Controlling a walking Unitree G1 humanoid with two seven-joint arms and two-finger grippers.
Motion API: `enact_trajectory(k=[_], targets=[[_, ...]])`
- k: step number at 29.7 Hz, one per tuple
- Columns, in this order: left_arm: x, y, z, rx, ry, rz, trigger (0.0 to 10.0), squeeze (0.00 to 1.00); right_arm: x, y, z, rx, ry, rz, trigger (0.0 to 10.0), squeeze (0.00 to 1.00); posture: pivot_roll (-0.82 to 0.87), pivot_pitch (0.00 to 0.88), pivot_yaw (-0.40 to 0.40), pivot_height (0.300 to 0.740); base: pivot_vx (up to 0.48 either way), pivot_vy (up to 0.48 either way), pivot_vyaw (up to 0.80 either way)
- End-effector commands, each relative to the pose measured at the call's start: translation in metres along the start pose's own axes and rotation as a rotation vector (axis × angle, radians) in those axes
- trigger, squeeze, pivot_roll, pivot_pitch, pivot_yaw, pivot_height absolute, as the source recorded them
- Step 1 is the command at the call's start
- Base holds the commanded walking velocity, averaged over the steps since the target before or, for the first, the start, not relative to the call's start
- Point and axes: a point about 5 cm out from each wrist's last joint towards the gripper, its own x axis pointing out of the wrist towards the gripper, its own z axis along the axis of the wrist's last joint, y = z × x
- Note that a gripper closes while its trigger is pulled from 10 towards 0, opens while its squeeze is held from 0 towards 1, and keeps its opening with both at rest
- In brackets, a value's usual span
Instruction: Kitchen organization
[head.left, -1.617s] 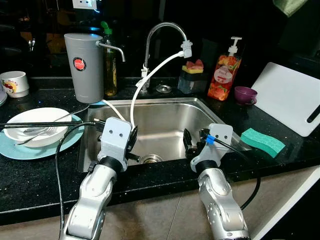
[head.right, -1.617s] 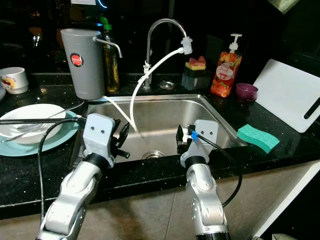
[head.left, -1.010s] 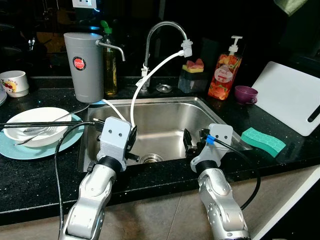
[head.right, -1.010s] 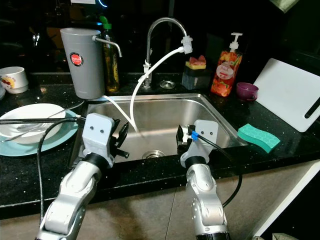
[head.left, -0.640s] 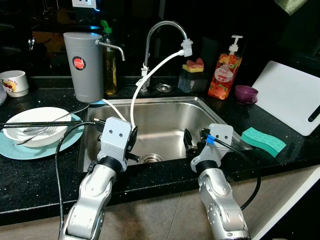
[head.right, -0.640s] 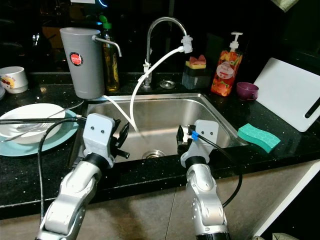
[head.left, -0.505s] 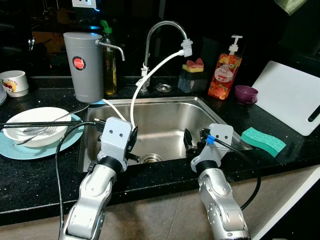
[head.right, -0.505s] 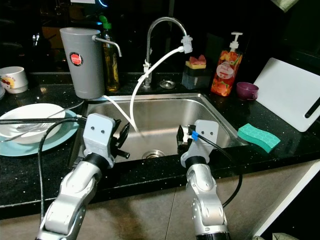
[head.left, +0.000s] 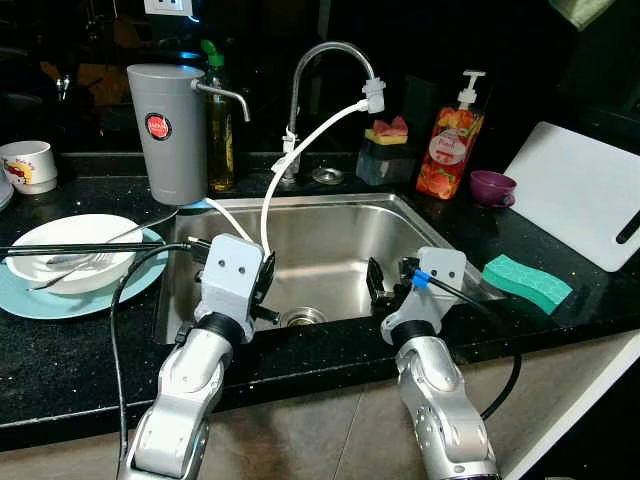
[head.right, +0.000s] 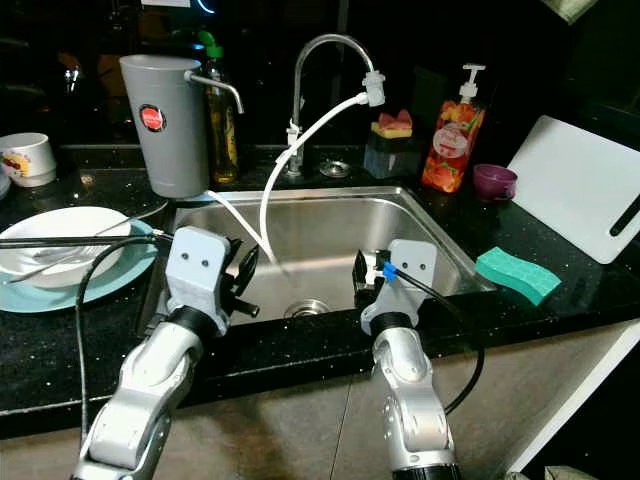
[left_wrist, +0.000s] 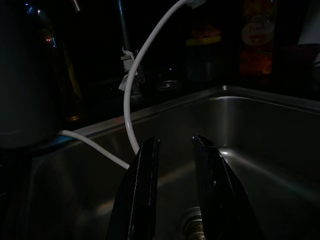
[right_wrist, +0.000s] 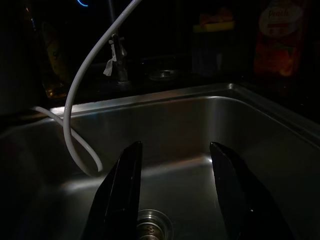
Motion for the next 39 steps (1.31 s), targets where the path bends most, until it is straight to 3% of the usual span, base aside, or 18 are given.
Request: enact_trajectory(k=[1, 12, 13, 20, 29, 31, 32, 36, 39], targets=[[0.001, -0.005, 0.0, -0.003, 0.0, -0.019, 10.0, 0.0, 0.0, -0.003, 0.001, 0.005, 0.0, -0.014, 10.0, 0.0, 0.13, 0.074, -0.102, 0.74, 0.0, 0.0, 0.0], [-0.001, 0.007, -0.003, 0.047, 0.012, 0.078, 10.0, 0.0, -0.002, -0.004, -0.001, 0.004, 0.005, -0.011, 10.0, 0.0, 0.13, 0.07, -0.106, 0.74, 0.0, 0.0, 0.0], [-0.002, 0.013, -0.002, 0.094, 0.003, 0.134, 10.0, 0.0, -0.001, -0.004, 0.0, 0.005, 0.003, -0.015, 10.0, 0.0, 0.11, 0.08, -0.11, 0.74, 0.0, 0.0, 0.0], [-0.008, 0.037, -0.002, 0.188, 0.001, 0.305, 10.0, 0.0, -0.005, -0.004, -0.003, 0.004, 0.012, -0.014, 10.0, 0.0, 0.11, 0.078, -0.102, 0.74, 0.0, 0.0, 0.0], [-0.016, 0.053, 0.001, 0.311, 0.001, 0.398, 10.0, 0.0, -0.005, -0.006, -0.002, 0.007, 0.012, -0.029, 10.0, 0.0, 0.11, 0.094, -0.099, 0.74, 0.0, 0.0, 0.0], [-0.021, 0.068, -0.011, 0.392, 0.107, 0.467, 10.0, 0.0, -0.007, -0.006, -0.004, 0.006, 0.018, -0.026, 10.0, 0.0, 0.11, 0.095, -0.098, 0.74, 0.0, 0.0, 0.0], [-0.021, 0.068, -0.011, 0.392, 0.107, 0.467, 10.0, 0.0, -0.007, -0.006, -0.004, 0.006, 0.018, -0.026, 10.0, 0.0, 0.11, 0.095, -0.098, 0.74, 0.0, 0.0, 0.0], [-0.016, 0.075, -0.011, 0.59, 0.142, 0.357, 10.0, 0.0, -0.005, -0.007, -0.002, 0.006, 0.013, -0.031, 10.0, 0.0, 0.12, 0.097, -0.096, 0.74, 0.0, 0.0, 0.0], [-0.016, 0.075, -0.013, 0.633, 0.182, 0.293, 10.0, 0.0, -0.005, -0.007, -0.002, 0.006, 0.012, -0.032, 10.0, 0.0, 0.12, 0.097, -0.092, 0.74, 0.0, 0.0, 0.0]])
